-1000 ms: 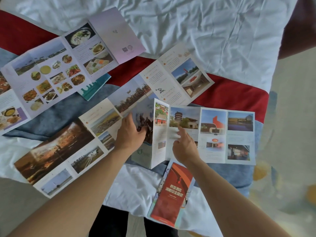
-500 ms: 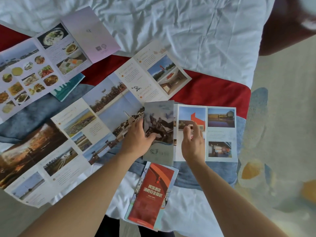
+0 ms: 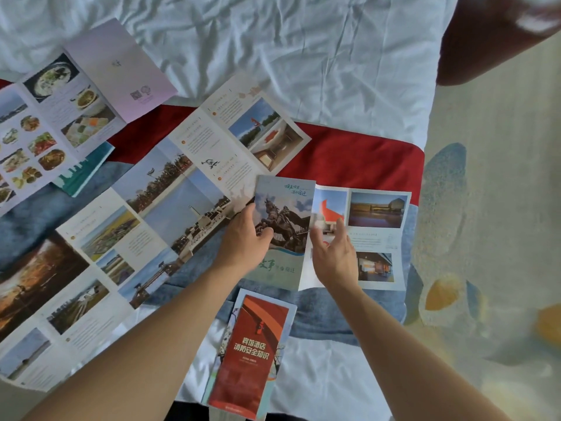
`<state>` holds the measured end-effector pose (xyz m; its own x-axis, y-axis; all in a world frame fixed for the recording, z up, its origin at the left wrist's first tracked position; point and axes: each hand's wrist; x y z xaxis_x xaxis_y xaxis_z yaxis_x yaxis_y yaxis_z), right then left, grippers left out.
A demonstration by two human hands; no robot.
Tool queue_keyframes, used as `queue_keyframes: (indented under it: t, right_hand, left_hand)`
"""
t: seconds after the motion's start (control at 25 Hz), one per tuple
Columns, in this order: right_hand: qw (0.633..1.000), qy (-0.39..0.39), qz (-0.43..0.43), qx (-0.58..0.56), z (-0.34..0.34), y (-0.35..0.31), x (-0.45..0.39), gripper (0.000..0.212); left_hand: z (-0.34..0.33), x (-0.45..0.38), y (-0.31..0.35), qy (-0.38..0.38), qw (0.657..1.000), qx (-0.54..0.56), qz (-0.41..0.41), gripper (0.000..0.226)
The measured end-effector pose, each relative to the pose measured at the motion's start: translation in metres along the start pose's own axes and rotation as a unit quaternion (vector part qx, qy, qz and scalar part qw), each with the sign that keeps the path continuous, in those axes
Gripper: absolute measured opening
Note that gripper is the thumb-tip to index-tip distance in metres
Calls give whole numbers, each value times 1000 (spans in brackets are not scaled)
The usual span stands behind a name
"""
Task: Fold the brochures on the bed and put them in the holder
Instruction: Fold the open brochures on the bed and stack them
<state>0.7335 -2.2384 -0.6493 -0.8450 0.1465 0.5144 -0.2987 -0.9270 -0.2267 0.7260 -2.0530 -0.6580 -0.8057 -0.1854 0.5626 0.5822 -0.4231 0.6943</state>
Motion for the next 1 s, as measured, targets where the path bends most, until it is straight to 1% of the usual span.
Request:
queue_keyframes:
  t: [0.08, 0.12, 0.16, 0.24, 0.28, 0.36, 0.44, 0.52, 0.6, 0.72, 0.88, 1.0]
  right_hand:
    - [999, 1, 44, 2, 5, 8, -3, 42]
    - [998, -2, 53, -28, 9, 12, -3, 44]
    - [996, -10, 49, -69, 15, 17, -2, 53]
    - [991, 8, -1, -136, 22, 28, -2, 73]
    - [987, 19, -35, -158, 26, 32, -3, 78]
    - [981, 34, -92, -167, 36, 46, -4, 86]
    - [976, 52, -120, -174, 44, 64, -6, 92]
    - [970, 61, -143, -185, 48, 84, -10, 81]
    - [966, 46, -171, -189, 48, 100, -16, 69]
    - [949, 30, -193, -248, 48, 112, -20, 70]
    - [951, 33, -165, -259, 45, 113, -23, 67]
    - [967, 29, -147, -208, 42, 110, -25, 62]
  left_hand:
    - [-10, -4, 10, -9, 1000, 8, -11, 68]
    - [-16, -5, 15, -13, 1000, 12, -19, 67]
    - [-23, -6, 21, -16, 999, 17, -27, 66]
    - [-38, -6, 30, -19, 999, 25, -40, 66]
    - [-45, -6, 34, -24, 998, 26, -45, 68]
    - [-63, -5, 44, -34, 998, 28, -52, 74]
    - [-80, -3, 51, -40, 997, 31, -61, 76]
    - [-96, -3, 59, -50, 996, 25, -65, 78]
    - [-111, -4, 66, -65, 995, 9, -72, 81]
    - [-127, -6, 73, -83, 993, -8, -82, 81]
    - [-141, -6, 79, -108, 990, -23, -89, 86]
    - [-143, -4, 79, -106, 989, -31, -103, 85]
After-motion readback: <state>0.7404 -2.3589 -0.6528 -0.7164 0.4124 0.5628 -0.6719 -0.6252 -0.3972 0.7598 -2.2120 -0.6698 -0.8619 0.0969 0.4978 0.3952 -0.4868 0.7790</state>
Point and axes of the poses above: each hand's wrist, its own x-axis away from the middle knuckle, its own z-axis out of the back of the hand, y = z × x, and after that the axes turned 13 degrees about x, right-handed
